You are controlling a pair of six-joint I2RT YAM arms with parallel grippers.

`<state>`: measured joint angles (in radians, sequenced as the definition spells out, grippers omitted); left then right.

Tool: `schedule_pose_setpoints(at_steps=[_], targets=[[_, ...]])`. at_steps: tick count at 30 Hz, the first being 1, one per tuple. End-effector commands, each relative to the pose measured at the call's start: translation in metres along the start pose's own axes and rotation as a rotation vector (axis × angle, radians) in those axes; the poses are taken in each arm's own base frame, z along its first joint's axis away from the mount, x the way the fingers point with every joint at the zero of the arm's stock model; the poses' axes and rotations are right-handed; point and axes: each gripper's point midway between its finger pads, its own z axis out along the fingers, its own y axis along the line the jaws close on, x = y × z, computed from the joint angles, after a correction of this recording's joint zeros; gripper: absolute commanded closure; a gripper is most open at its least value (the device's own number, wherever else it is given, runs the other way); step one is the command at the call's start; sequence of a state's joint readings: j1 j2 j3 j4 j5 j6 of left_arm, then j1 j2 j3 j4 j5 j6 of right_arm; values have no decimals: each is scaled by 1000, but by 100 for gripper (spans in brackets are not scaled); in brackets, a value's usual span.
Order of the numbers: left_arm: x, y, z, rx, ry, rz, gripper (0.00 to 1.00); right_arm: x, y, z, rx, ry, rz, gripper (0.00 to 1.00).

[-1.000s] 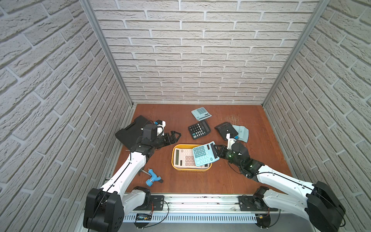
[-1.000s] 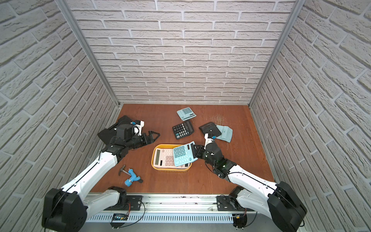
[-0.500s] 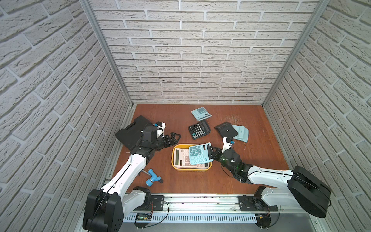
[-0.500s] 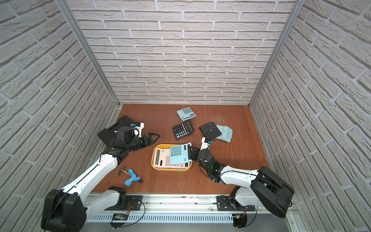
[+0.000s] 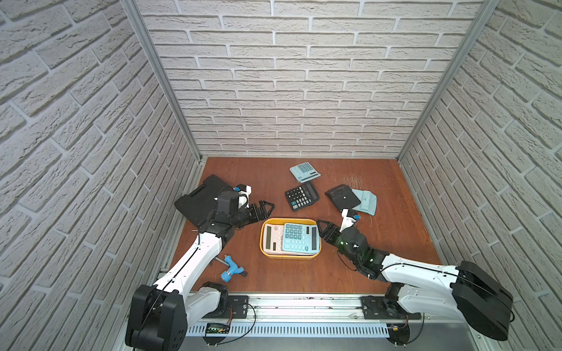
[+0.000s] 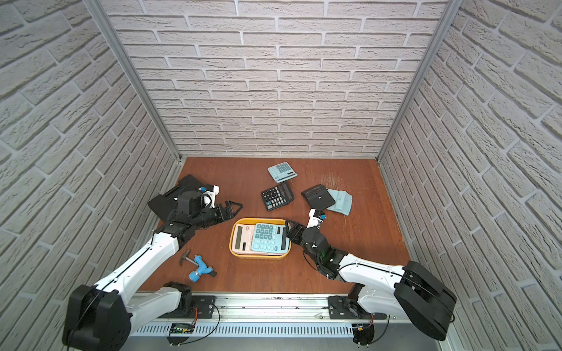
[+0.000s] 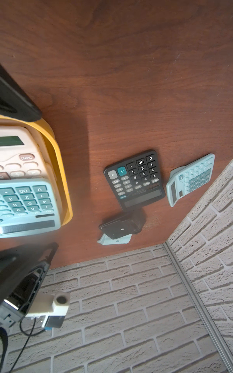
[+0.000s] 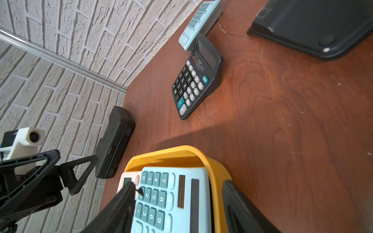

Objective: Put the calculator in the storage box
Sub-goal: Place the calculator in the storage box.

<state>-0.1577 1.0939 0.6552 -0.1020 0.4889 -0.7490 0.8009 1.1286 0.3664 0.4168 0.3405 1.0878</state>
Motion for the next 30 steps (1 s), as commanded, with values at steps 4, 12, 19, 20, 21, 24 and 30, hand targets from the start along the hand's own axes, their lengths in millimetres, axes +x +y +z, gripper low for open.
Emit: schedule_pose_setpoints(at_steps=[4, 12, 19, 20, 21, 24, 30], targets=[[-7, -21, 5, -2, 29, 99, 2, -29, 5, -18, 93, -18, -138, 0], [-6, -33, 34, -65, 151, 193, 2, -51, 0, -10, 73, 107, -173, 0], [-13, -21, 68, -92, 198, 162, 1, -66, -1, 21, 32, 291, -239, 5], [-14, -19, 72, -91, 201, 153, 2, -68, -1, 25, 29, 310, -245, 5], [-14, -18, 76, -88, 206, 144, 2, -69, -2, 31, 27, 335, -252, 6], [-11, -11, 86, -83, 214, 117, 2, -72, -4, 46, 16, 417, -261, 9], [-5, 16, 96, -111, 225, 70, 2, -77, -11, 83, 1, 521, -261, 20]])
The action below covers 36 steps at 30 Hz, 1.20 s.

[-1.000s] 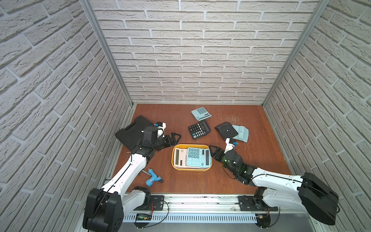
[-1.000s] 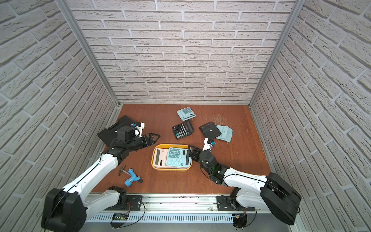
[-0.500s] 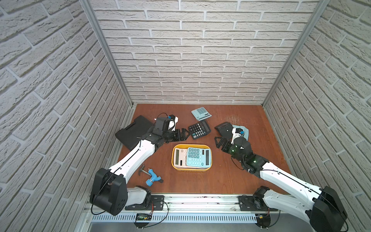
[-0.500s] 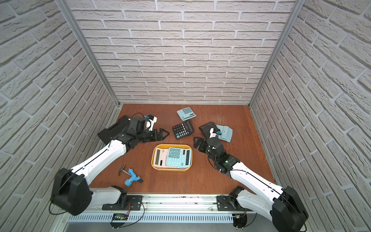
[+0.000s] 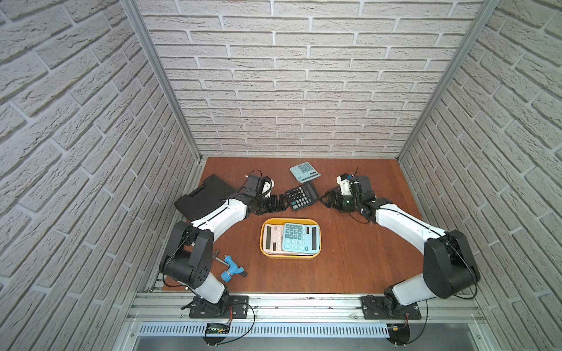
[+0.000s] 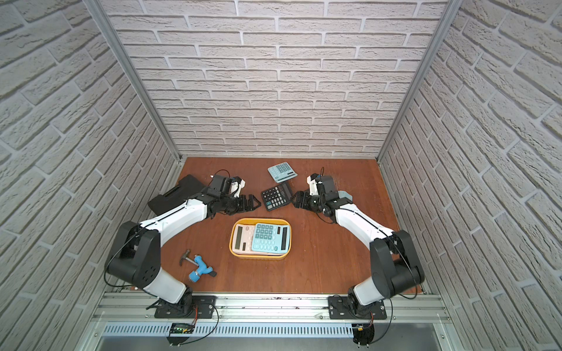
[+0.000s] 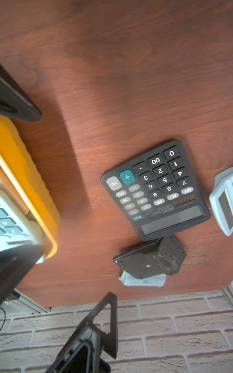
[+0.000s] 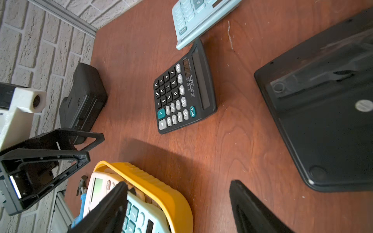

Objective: Put the calculator in the storage box
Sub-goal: Place the calculator in the storage box, then pick up the calculator at the center of the board.

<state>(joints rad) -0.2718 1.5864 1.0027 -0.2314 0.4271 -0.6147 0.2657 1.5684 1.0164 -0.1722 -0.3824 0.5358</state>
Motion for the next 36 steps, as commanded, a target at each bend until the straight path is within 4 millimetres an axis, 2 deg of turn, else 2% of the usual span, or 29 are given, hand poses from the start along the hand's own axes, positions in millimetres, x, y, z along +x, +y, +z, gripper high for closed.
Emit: schedule_pose_setpoints(at_steps=[1, 9, 12, 14, 19, 27, 36], targets=[[-5, 10, 5, 15, -25, -21, 2, -2, 5, 9, -50, 75, -56, 22], [0, 23, 3, 14, -23, -41, 2, -25, -6, 48, -28, 127, -73, 36], [0, 23, -1, 20, -29, -41, 2, -31, -9, 60, -26, 137, -85, 47], [0, 23, -3, 24, -34, -41, 2, -34, -12, 67, -22, 140, -97, 51], [1, 22, -7, 32, -42, -39, 2, -31, -23, 85, -7, 171, -110, 53], [2, 21, -9, 39, -42, -38, 2, -28, -25, 102, -43, 198, -102, 54], [1, 12, -16, 67, -51, -30, 2, -34, -19, 111, -87, 194, -101, 79]])
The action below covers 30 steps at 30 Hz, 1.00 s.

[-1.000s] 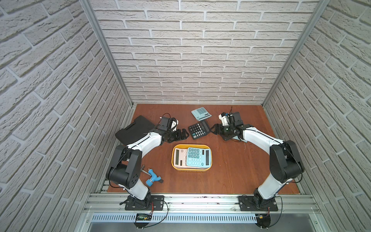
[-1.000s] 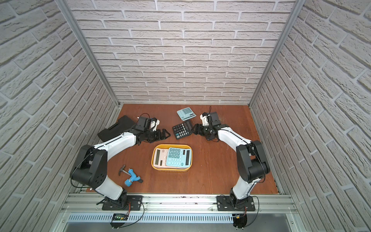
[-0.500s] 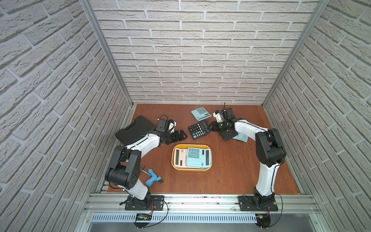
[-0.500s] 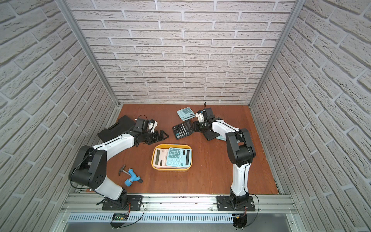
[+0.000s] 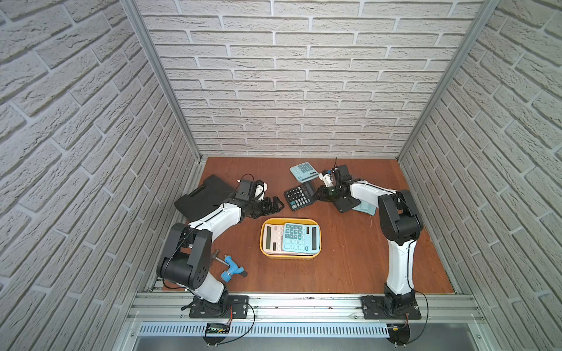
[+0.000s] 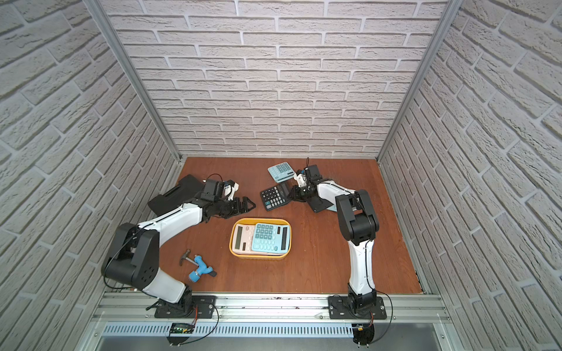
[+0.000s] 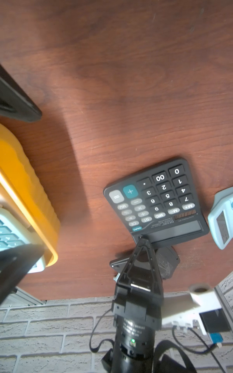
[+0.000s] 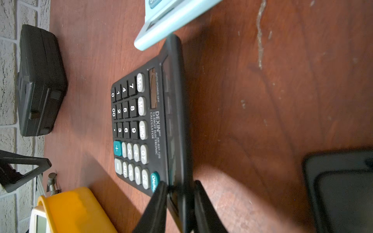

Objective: Put the calculator in the storage box
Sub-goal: Pick up the calculator at the center of the board.

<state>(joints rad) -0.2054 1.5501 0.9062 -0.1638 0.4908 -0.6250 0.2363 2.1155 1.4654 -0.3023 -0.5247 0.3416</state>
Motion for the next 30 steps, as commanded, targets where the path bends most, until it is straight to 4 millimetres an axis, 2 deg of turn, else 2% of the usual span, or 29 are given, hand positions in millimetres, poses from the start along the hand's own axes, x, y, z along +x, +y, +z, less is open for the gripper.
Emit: schedule_pose_setpoints(at_steps=[1, 5, 9, 14, 18, 21, 25, 30], targets=[[-5, -10, -10, 40, -35, 25, 2, -16, 14, -7, -49, -41, -38, 83], [-9, -21, -19, 68, -51, 39, 2, -22, 25, -22, -61, -73, -57, 97], [-17, -34, -31, 88, -71, 63, 2, -29, 39, -45, -79, -122, -65, 97], [-29, -51, -50, 94, -100, 107, 2, -42, 64, -88, -142, -200, -65, 97], [-41, -69, -69, 98, -117, 160, 2, -45, 85, -119, -193, -225, -81, 97], [-49, -86, -85, 99, -104, 222, 2, -38, 103, -137, -247, -202, -104, 97], [-58, -99, -102, 70, -70, 282, 2, -16, 123, -153, -329, -138, -143, 97], [-72, -123, -107, 136, -37, 346, 2, 8, 136, -163, -411, -66, -169, 97]])
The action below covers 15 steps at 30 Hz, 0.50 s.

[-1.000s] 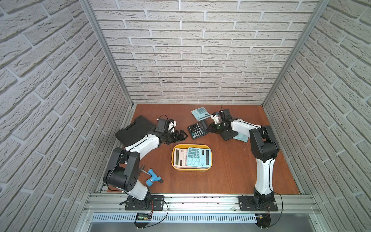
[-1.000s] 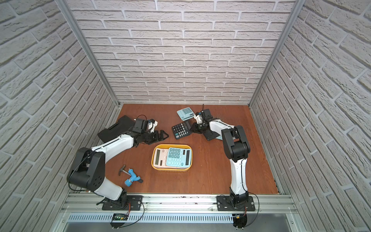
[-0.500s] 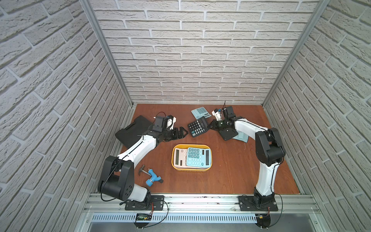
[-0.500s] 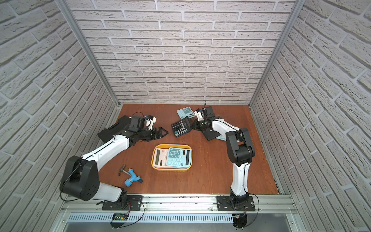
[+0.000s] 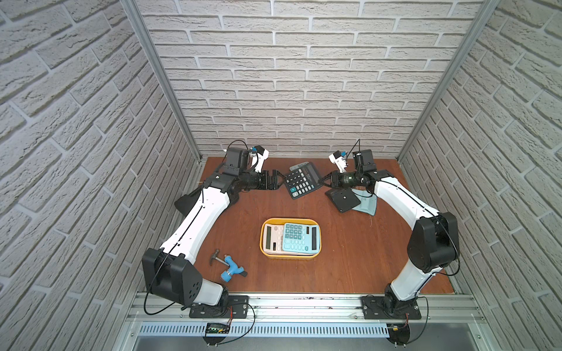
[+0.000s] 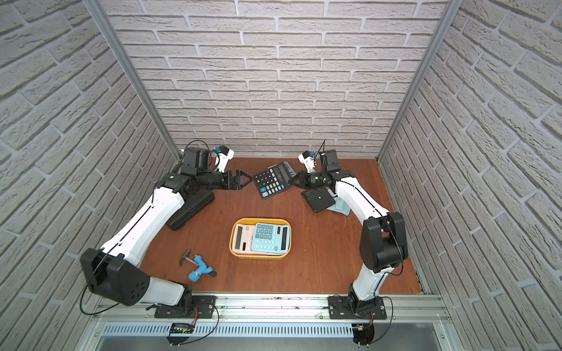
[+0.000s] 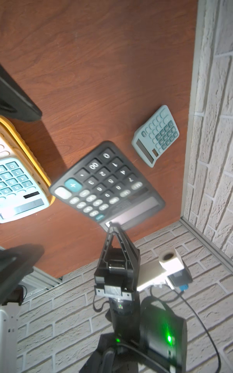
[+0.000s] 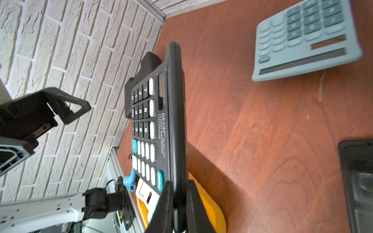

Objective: Put the calculator in the storage box
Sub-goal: Pick up the calculator at the center of the board.

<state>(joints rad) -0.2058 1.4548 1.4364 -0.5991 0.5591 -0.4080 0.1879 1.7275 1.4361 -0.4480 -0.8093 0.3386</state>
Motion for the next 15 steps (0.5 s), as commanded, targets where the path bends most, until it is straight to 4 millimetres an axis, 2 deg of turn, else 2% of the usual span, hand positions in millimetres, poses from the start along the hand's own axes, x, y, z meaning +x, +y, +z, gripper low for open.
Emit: schedule_pose_setpoints(at_steps=[1, 4, 8, 12, 15], targets=[[7, -3, 9, 44, 110, 38, 2, 18, 37, -13, -139, 62, -54, 97], [-1, -13, 16, 118, 151, 78, 2, 34, 49, -13, -178, 125, -74, 97], [-4, -20, 28, 236, 190, 101, 2, 59, 63, -4, -210, 211, -115, 97], [4, -33, 41, 378, 248, 116, 2, 76, 75, 4, -242, 279, -158, 97], [15, -33, 50, 446, 283, 107, 5, 84, 86, 8, -277, 319, -182, 97]])
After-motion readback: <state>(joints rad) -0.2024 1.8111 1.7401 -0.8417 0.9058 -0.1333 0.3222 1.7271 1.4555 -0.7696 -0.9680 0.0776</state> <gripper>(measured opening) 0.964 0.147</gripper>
